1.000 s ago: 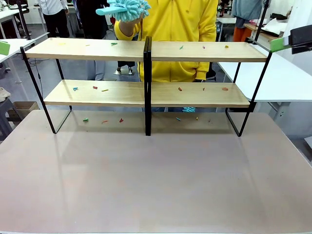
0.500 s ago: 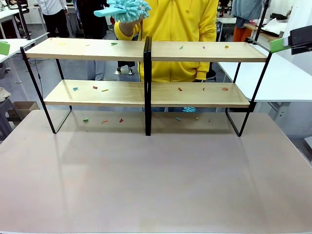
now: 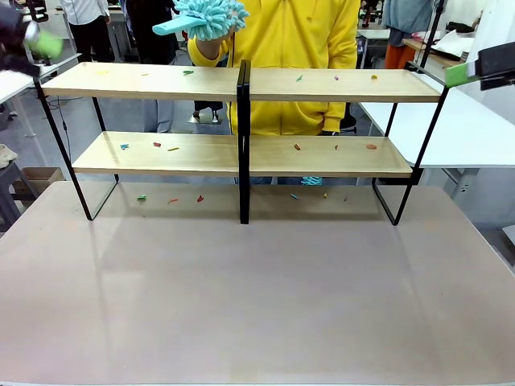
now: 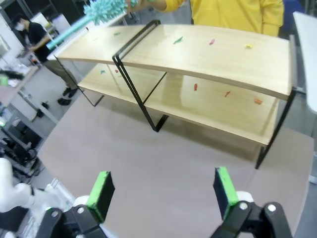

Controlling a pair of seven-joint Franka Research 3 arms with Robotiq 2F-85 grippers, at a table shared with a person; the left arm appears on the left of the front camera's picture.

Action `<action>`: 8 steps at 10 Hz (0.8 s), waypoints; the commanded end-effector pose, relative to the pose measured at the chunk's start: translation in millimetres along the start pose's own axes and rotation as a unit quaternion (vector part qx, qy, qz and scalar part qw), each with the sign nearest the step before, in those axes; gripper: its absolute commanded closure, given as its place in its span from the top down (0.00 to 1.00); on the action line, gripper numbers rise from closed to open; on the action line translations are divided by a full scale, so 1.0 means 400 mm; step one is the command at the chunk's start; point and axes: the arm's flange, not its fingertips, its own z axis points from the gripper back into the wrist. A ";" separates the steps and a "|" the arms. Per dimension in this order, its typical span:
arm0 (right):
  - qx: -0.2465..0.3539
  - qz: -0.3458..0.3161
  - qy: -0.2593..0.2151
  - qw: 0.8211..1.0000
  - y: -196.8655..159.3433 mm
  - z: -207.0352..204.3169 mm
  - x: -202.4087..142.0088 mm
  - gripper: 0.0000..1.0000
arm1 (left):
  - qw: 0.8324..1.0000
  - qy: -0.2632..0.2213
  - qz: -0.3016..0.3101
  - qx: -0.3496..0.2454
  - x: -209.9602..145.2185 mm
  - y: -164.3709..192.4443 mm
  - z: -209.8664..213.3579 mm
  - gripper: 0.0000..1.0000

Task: Clean the shelves.
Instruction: Pick up the Duster when the human hands it over.

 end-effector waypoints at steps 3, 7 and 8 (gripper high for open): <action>0.003 0.000 0.002 1.000 0.001 -0.001 -0.001 1.00 | 0.997 0.005 0.054 -0.062 0.093 0.046 -0.033 1.00; 0.003 0.000 0.002 1.000 0.001 -0.001 -0.001 1.00 | 0.970 0.008 0.180 -0.164 0.244 0.096 -0.122 1.00; 0.003 0.000 0.002 1.000 0.001 -0.001 -0.001 1.00 | 0.961 -0.021 0.230 -0.151 0.295 0.130 -0.154 1.00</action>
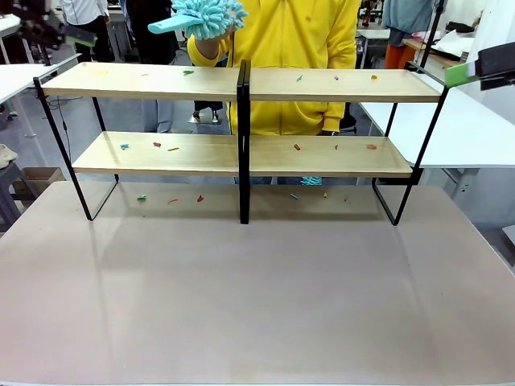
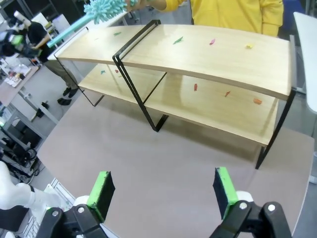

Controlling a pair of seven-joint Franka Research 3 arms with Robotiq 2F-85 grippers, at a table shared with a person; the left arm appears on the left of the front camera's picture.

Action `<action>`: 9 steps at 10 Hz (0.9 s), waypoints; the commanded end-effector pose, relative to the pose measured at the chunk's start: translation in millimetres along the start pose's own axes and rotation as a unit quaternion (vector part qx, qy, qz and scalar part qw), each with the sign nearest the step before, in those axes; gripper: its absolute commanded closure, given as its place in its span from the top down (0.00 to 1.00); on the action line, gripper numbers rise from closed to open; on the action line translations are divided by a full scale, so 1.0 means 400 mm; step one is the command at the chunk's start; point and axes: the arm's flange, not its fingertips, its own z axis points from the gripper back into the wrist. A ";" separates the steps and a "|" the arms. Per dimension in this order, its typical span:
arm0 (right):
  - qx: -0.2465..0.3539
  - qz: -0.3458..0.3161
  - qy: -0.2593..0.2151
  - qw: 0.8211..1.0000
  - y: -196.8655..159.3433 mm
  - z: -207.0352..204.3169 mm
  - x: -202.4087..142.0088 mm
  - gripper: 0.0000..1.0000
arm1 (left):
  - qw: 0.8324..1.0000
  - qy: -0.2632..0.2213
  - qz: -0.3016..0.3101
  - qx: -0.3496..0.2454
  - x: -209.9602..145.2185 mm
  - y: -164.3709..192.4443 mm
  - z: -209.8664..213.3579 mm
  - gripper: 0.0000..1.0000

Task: Clean the shelves.
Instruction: Pick up the Duster when the human hands it over.

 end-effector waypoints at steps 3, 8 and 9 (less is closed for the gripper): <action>0.003 -0.001 0.002 1.000 0.000 -0.001 0.000 1.00 | 0.993 -0.030 0.106 -0.038 0.163 0.061 -0.132 1.00; 0.003 -0.001 0.002 1.000 0.000 -0.001 0.000 1.00 | 0.990 0.006 0.131 -0.044 0.174 0.087 -0.270 1.00; 0.003 -0.001 0.002 1.000 0.000 -0.001 0.000 1.00 | 0.990 0.003 0.134 -0.048 0.174 0.089 -0.268 1.00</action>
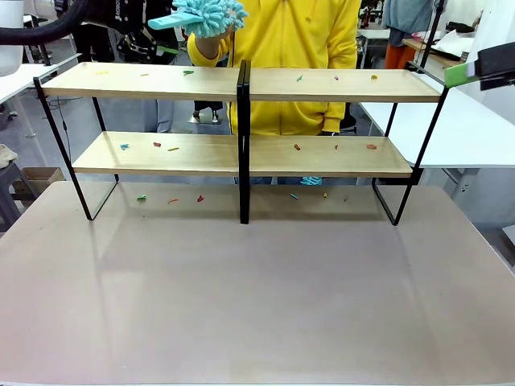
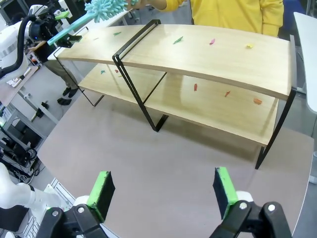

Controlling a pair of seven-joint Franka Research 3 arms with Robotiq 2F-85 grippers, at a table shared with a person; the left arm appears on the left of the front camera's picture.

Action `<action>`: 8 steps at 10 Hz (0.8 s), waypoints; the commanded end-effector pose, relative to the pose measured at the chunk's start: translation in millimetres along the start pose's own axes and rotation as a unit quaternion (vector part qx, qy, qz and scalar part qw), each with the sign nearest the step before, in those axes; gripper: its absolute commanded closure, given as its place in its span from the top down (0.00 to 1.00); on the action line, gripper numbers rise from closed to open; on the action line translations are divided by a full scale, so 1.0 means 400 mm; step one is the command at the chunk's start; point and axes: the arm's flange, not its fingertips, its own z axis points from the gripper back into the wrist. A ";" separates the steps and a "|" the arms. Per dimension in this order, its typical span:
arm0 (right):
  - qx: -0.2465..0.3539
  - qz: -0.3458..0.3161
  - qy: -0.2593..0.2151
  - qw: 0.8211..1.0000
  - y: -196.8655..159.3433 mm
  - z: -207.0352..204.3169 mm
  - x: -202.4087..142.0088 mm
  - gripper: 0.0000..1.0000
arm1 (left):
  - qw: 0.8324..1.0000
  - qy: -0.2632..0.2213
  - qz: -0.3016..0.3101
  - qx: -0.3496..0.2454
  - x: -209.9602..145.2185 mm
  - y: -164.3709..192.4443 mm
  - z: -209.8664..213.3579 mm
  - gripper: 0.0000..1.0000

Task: Clean the shelves.
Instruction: Pick up the Duster when the human hands it over.

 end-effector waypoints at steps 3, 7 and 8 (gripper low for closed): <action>0.003 -0.001 0.002 1.000 0.000 -0.001 0.000 1.00 | 1.000 -0.017 -0.009 -0.010 0.006 -0.017 0.018 0.42; 0.003 -0.001 0.002 1.000 0.000 -0.001 0.000 1.00 | 0.999 -0.025 -0.020 -0.014 0.002 -0.014 0.016 0.00; 0.003 -0.001 0.002 1.000 0.000 -0.001 0.000 1.00 | 0.999 -0.022 -0.019 -0.015 0.001 -0.015 0.017 0.06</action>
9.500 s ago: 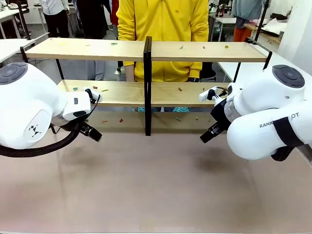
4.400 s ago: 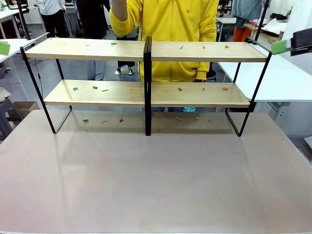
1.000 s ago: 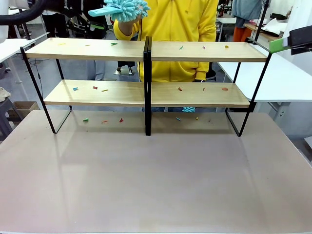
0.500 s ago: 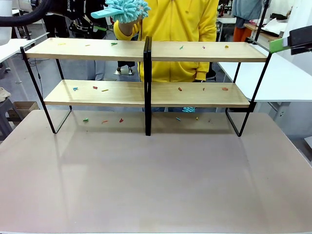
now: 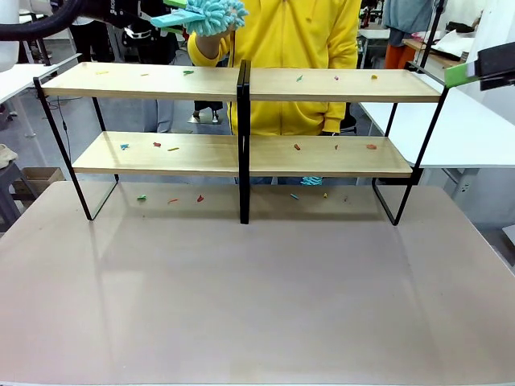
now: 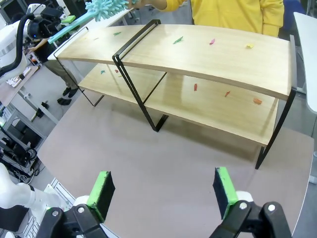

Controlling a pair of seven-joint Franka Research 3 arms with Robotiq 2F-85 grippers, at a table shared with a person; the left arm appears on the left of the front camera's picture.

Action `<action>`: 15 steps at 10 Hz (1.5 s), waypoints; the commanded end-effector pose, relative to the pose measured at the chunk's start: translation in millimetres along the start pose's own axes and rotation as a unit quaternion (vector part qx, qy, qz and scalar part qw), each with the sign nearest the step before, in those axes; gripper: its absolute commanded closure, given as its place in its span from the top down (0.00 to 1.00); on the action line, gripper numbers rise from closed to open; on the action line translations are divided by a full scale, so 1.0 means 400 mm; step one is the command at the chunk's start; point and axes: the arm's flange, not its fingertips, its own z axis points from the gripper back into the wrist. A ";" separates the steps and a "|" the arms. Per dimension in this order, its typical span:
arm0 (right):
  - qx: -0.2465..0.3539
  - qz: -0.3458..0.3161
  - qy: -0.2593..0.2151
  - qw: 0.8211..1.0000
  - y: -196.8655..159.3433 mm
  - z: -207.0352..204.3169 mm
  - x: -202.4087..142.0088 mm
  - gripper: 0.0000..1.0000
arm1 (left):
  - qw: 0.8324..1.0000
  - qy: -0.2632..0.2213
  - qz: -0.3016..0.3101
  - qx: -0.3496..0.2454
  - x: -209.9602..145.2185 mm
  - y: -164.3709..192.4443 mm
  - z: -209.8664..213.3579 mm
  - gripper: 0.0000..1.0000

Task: Clean the shelves.
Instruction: Pick up the Duster when the human hands it over.

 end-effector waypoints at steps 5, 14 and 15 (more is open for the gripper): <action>0.003 -0.001 0.002 1.000 0.000 -0.001 0.000 1.00 | 0.999 -0.001 -0.014 -0.031 -0.025 -0.007 0.009 0.00; 0.003 -0.001 0.002 1.000 0.000 -0.001 0.000 1.00 | 0.953 0.108 -0.271 -0.087 -0.424 -0.190 0.876 0.00; 0.003 -0.001 0.002 1.000 0.000 -0.001 0.000 1.00 | 0.953 0.098 -0.279 -0.070 -0.474 -0.169 0.947 0.00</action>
